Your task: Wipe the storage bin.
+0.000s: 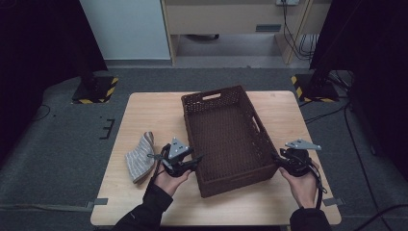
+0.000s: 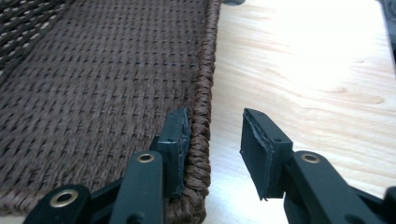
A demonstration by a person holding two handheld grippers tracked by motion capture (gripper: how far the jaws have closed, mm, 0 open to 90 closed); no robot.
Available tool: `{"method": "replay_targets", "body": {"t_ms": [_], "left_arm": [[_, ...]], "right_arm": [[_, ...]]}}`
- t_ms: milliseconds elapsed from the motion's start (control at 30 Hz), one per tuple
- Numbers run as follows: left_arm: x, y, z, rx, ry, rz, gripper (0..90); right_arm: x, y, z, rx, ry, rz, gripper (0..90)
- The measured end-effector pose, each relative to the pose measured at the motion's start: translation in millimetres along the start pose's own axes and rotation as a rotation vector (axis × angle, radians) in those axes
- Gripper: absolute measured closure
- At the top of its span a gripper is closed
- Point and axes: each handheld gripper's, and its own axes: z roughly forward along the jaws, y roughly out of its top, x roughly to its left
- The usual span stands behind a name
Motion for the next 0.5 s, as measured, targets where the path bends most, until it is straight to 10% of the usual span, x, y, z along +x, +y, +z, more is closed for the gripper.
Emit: {"method": "replay_targets", "body": {"t_ms": [500], "left_arm": [[45.6, 18.6, 21.7, -0.017, 0.076, -0.002, 42.0]], "right_arm": [[-1.2, 4.6, 7.1, -0.029, 0.004, -0.019, 59.9]]}}
